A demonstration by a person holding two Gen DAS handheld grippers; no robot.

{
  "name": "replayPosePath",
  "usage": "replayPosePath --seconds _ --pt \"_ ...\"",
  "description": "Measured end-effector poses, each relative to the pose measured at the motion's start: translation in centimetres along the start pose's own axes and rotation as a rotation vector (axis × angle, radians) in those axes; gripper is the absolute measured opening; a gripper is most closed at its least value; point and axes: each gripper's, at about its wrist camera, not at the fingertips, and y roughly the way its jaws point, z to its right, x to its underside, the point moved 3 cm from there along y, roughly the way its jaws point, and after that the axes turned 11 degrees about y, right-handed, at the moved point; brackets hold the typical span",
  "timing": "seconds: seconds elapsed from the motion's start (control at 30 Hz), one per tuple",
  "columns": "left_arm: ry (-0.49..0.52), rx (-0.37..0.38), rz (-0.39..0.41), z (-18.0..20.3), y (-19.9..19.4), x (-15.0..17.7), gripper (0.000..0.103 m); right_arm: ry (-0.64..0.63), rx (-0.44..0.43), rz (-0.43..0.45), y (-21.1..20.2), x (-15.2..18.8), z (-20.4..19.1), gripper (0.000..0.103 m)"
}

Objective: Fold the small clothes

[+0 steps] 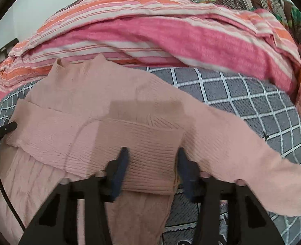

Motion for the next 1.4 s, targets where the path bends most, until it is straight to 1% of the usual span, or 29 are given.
replayPosePath --seconds 0.07,0.17,0.33,0.47,0.53,0.6,0.77,0.83,1.0,1.4 --pt "0.001 0.0 -0.004 -0.1 0.2 0.0 0.016 0.035 -0.004 0.008 0.4 0.1 0.7 0.017" --pt "0.004 -0.01 -0.011 0.0 0.3 0.0 0.019 0.078 -0.023 0.027 0.2 0.0 1.5 0.011" --pt "0.025 -0.039 -0.01 0.4 0.2 -0.1 0.022 0.028 0.03 0.038 0.4 0.2 0.6 0.011" --pt "0.05 -0.068 -0.016 0.8 0.4 -0.3 0.027 0.04 0.017 0.018 0.7 0.2 1.0 0.012" --pt "0.058 -0.076 -0.015 1.0 0.4 -0.3 0.033 0.04 0.018 0.02 0.8 0.2 1.0 0.012" --pt "0.057 -0.075 -0.014 0.8 0.3 -0.3 0.038 0.036 0.023 0.021 0.9 0.2 0.9 0.012" --pt "0.061 -0.07 -0.016 0.7 0.3 -0.3 0.043 0.04 0.018 0.021 0.8 0.5 0.9 0.012" --pt "0.063 -0.066 -0.017 0.7 0.3 -0.2 0.047 0.043 0.016 0.02 0.8 0.4 0.9 0.013" --pt "0.07 -0.068 -0.017 0.7 0.2 -0.2 0.05 0.041 0.019 0.017 0.9 0.3 0.9 0.013" --pt "0.075 -0.065 -0.021 0.8 0.3 -0.2 0.053 0.041 0.024 0.023 0.9 0.3 0.9 0.015"
